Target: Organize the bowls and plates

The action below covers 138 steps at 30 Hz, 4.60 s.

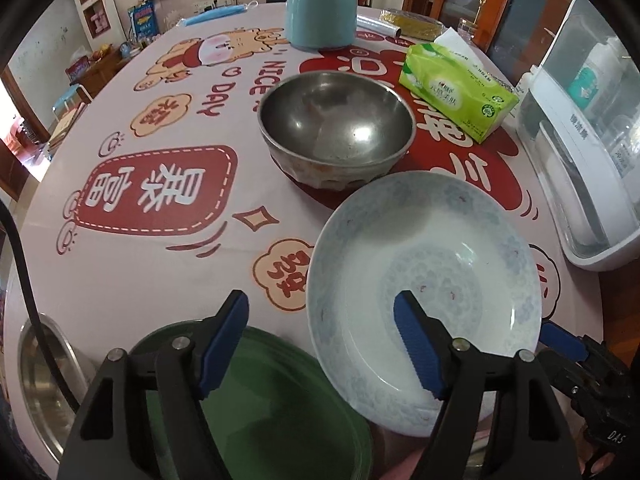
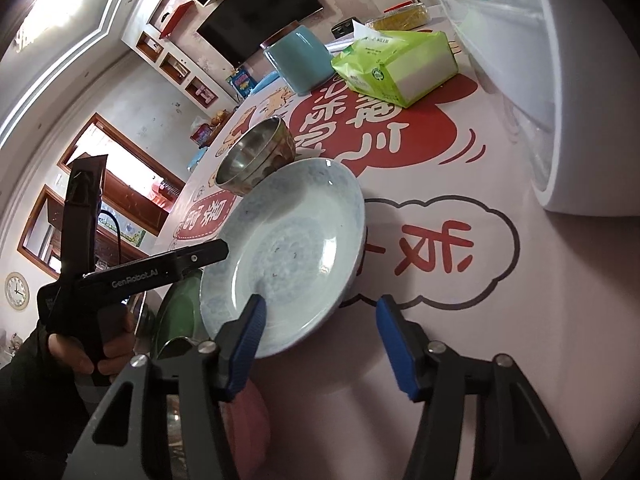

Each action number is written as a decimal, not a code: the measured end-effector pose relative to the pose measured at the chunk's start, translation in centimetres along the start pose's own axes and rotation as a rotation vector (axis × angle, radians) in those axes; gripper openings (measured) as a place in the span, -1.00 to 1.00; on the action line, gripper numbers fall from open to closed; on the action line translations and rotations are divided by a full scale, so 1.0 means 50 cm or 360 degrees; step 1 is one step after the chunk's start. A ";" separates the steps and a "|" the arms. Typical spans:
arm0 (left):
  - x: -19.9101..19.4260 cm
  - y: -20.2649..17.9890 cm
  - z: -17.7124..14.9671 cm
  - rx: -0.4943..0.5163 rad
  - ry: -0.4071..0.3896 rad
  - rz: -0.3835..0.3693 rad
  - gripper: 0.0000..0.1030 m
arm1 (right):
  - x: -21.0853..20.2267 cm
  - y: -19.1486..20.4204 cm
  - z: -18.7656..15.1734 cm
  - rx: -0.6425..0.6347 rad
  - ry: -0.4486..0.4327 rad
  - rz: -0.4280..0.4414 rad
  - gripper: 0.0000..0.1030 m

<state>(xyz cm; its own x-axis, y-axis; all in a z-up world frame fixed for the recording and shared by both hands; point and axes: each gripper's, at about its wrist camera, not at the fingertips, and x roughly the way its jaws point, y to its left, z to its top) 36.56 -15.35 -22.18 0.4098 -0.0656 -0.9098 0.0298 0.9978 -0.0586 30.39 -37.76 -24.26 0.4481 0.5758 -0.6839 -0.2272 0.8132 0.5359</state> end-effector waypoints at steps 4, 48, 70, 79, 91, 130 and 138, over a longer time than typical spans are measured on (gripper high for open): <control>0.014 -0.003 0.004 0.0005 0.0018 -0.0008 0.37 | 0.015 -0.003 0.001 0.0001 0.0015 0.0019 -0.22; 0.019 -0.018 0.012 0.0006 0.0008 -0.0108 -0.56 | 0.029 -0.041 0.002 0.0098 0.0061 0.0154 -0.54; -0.097 -0.029 0.021 0.0048 -0.0209 -0.0206 -0.56 | -0.055 0.009 0.022 -0.0033 -0.0123 0.0134 -0.54; -0.165 -0.037 0.014 0.0065 -0.0306 -0.0221 -0.56 | -0.101 0.040 0.022 -0.0090 -0.0182 0.0125 -0.54; -0.251 -0.007 -0.055 0.0007 -0.0397 -0.0216 -0.56 | -0.126 0.083 0.008 -0.0170 -0.0167 0.0193 -0.54; -0.413 0.146 -0.406 -0.0269 -0.0346 -0.0099 -0.56 | -0.141 0.265 -0.201 -0.0476 0.0081 0.0392 -0.54; -0.405 0.179 -0.461 -0.0329 -0.0291 -0.0077 -0.56 | -0.115 0.287 -0.253 -0.0502 0.0203 0.0388 -0.54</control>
<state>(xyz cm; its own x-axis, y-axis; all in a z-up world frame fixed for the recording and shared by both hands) 7.51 -5.03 -13.75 0.5709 -0.0940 -0.8156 -0.1257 0.9717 -0.1999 13.62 -28.34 -18.90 0.2423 0.7444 -0.6222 -0.5761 0.6264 0.5251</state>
